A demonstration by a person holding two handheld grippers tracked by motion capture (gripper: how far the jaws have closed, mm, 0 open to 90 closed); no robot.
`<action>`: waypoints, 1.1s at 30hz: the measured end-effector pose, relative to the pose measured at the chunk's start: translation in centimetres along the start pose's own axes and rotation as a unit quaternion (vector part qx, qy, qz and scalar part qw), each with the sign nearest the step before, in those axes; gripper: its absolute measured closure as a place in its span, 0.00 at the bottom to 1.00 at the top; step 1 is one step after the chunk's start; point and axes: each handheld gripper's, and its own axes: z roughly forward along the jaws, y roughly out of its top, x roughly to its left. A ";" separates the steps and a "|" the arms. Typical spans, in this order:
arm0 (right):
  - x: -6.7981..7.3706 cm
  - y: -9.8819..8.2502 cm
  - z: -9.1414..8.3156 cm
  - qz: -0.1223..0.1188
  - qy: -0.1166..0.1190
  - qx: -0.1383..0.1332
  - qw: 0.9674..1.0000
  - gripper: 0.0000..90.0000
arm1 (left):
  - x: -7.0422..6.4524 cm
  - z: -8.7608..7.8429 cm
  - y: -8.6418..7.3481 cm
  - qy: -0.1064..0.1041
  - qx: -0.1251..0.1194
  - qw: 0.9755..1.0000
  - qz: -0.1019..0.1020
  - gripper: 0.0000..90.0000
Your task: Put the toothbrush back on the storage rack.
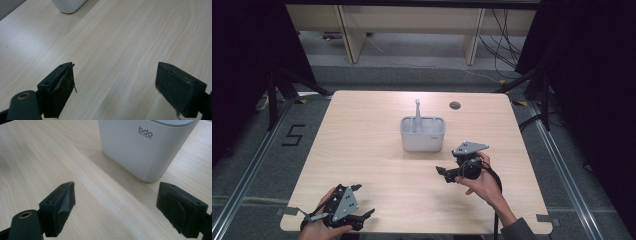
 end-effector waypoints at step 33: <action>1.2 -3.1 -1.6 0.009 -0.004 0.006 1.000 0.18 | 0.0 0.2 -0.1 0.000 0.004 1.000 -0.002 0.17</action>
